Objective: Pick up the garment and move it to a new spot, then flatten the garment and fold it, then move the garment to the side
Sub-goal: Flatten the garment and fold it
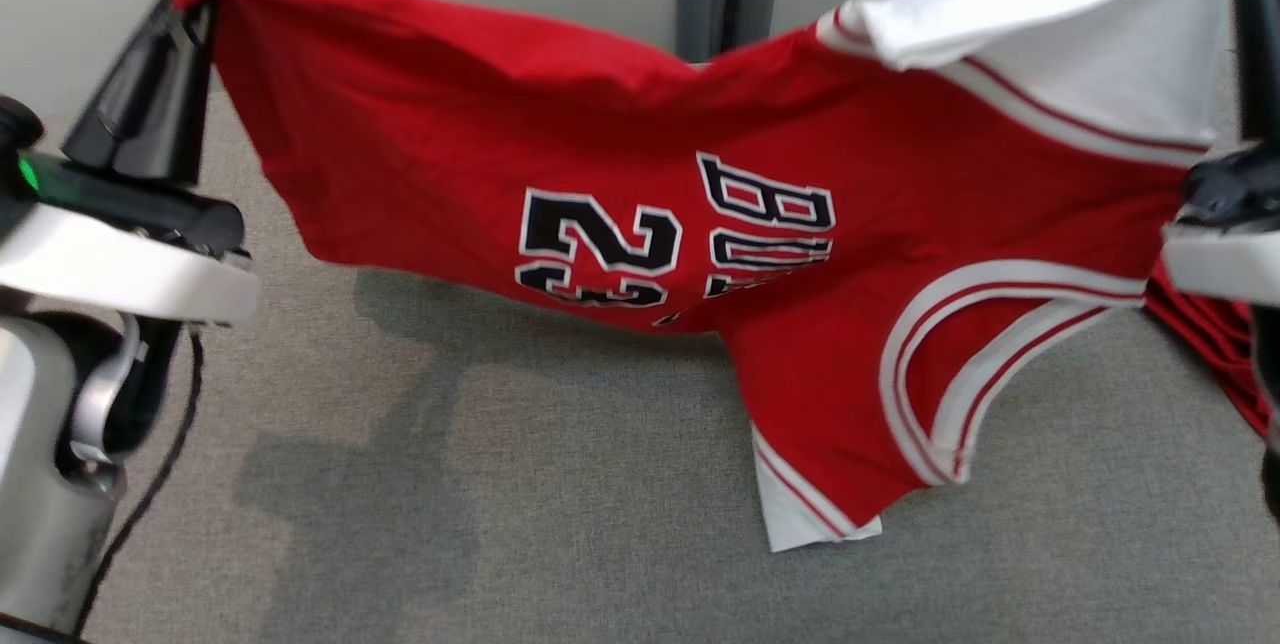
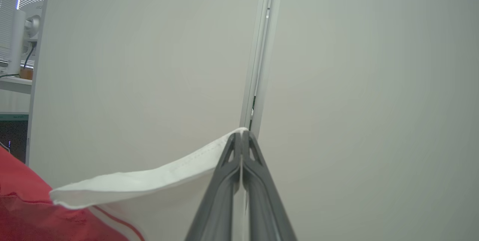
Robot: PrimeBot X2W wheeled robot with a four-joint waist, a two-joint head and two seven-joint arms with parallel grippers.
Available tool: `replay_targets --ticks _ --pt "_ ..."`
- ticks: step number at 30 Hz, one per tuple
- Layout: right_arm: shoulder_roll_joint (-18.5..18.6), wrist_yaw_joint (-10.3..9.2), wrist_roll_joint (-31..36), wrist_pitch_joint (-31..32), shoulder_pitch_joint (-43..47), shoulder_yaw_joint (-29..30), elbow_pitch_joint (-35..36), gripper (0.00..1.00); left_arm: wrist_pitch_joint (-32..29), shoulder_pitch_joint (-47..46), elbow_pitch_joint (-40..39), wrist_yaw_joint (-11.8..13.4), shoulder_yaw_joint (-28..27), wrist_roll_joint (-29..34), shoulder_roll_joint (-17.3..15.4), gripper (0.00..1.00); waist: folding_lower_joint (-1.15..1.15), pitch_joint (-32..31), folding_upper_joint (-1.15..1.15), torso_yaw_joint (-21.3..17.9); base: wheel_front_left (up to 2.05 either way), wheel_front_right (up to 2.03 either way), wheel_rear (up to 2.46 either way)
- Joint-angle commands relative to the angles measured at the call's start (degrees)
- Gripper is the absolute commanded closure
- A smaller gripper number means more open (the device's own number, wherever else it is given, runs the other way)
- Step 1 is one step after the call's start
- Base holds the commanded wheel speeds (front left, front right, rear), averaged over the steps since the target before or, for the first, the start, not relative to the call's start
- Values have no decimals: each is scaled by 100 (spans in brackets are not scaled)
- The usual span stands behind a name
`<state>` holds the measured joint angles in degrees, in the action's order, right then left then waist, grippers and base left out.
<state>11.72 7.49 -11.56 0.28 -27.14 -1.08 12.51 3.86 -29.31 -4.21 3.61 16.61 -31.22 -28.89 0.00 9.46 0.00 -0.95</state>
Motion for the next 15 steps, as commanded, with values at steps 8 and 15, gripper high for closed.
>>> replay_targets --ticks 8,15 --pt "504 2 -169 118 -1735 99 -95 100 -88 -976 -53 35 -346 -28 -207 100 0 -31 0 -91 0 0 0" --pt "598 2 -357 203 -2270 -94 -377 100 -105 -1137 -8 13 -352 -89 -189 100 0 -56 0 -98 0 0 0"
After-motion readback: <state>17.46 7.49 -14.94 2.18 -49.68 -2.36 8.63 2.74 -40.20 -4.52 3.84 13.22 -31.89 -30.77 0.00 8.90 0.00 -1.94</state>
